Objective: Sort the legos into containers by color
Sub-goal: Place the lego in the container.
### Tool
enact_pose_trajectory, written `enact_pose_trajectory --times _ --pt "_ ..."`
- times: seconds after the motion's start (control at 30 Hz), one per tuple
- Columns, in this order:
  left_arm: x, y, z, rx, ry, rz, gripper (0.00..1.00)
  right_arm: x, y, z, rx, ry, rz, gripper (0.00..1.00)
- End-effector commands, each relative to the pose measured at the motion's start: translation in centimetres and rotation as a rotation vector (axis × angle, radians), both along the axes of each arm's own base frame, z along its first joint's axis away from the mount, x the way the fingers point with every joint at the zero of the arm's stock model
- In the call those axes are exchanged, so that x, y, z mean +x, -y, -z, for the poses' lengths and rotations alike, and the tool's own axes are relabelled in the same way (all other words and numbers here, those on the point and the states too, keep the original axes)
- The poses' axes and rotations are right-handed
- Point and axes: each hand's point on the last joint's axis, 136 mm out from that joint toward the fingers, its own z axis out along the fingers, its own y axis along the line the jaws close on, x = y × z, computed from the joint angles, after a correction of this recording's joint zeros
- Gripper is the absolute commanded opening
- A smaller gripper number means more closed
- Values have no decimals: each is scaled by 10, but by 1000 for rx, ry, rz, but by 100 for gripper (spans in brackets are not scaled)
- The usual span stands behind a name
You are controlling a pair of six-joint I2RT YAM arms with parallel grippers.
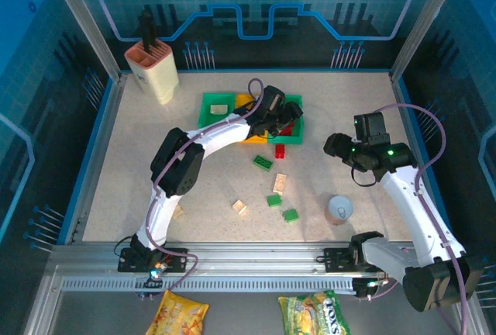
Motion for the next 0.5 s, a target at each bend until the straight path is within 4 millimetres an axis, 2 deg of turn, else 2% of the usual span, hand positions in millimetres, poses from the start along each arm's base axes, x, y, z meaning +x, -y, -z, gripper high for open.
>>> enact_pose_trajectory --times 0.0,0.23,0.47 --pt "-3 -4 -38 5 65 24 73 -4 2 -2 9 -6 -1 72" --pt "-15 -13 -47 89 87 92 69 2 -8 6 32 -24 -47 72" --pt "-44 -30 -45 190 77 178 68 20 -26 11 75 -20 -142 72"
